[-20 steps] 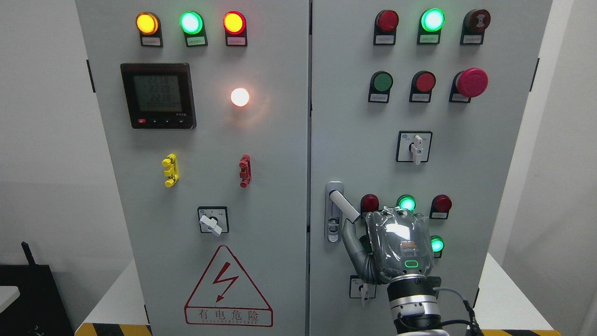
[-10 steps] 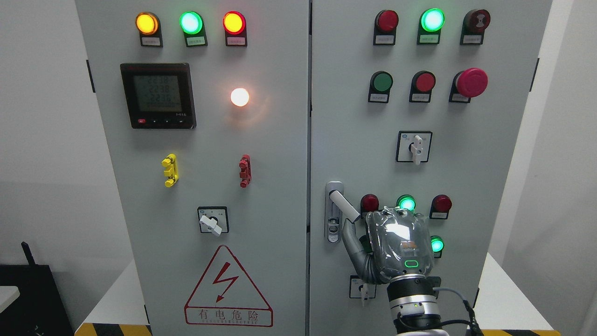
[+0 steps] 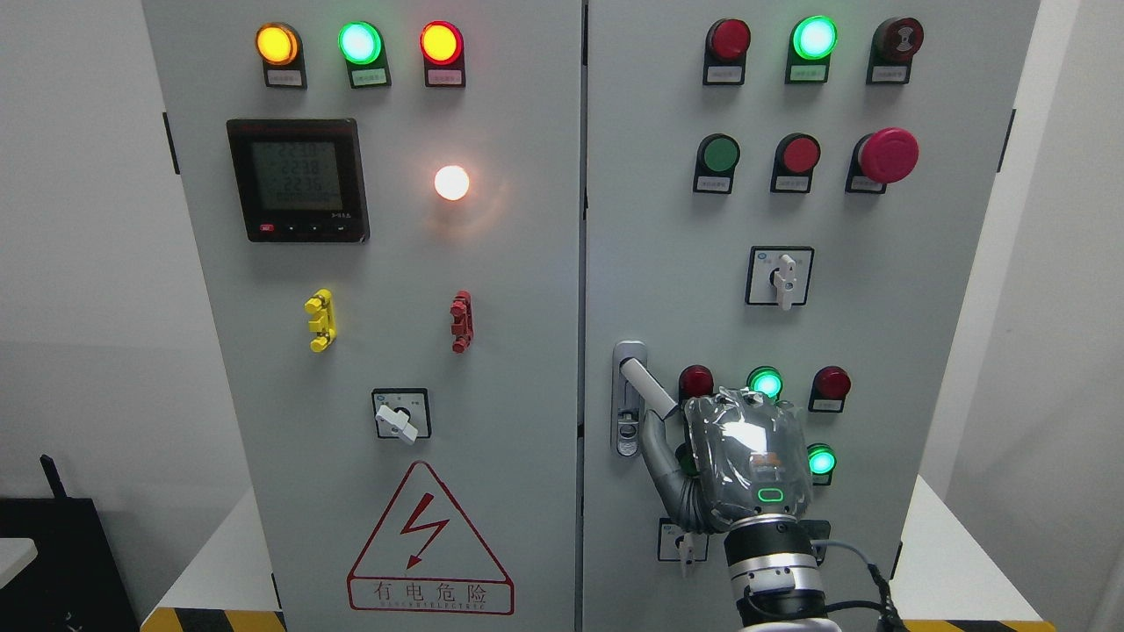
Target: Release door handle
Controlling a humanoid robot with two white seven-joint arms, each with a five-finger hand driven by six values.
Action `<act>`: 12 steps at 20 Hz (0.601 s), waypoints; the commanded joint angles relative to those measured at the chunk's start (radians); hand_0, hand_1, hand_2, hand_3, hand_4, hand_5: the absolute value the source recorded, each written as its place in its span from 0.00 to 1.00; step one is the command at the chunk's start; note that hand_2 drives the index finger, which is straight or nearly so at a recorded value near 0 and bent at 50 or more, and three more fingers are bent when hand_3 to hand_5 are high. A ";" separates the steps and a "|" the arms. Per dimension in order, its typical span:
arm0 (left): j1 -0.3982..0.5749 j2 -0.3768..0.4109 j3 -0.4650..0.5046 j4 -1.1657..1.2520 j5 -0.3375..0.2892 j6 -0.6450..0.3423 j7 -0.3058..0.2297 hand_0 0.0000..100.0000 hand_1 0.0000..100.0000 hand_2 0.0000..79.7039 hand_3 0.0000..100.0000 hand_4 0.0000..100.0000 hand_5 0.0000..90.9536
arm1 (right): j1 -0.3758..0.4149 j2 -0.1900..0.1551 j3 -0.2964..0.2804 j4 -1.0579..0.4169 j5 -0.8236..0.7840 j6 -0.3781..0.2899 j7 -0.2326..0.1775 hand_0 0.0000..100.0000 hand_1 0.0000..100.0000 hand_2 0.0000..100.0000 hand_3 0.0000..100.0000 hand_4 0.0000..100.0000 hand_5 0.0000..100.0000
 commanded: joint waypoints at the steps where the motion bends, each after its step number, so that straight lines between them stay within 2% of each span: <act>1: 0.000 0.000 -0.025 0.000 0.000 -0.001 0.001 0.12 0.39 0.00 0.00 0.00 0.00 | -0.002 0.006 -0.001 -0.001 0.000 0.005 0.000 0.64 0.00 1.00 1.00 0.92 0.97; 12: 0.000 0.000 -0.025 0.000 0.000 -0.001 0.001 0.12 0.39 0.00 0.00 0.00 0.00 | -0.005 0.006 -0.008 -0.001 0.000 0.006 0.000 0.64 0.00 1.00 1.00 0.92 0.97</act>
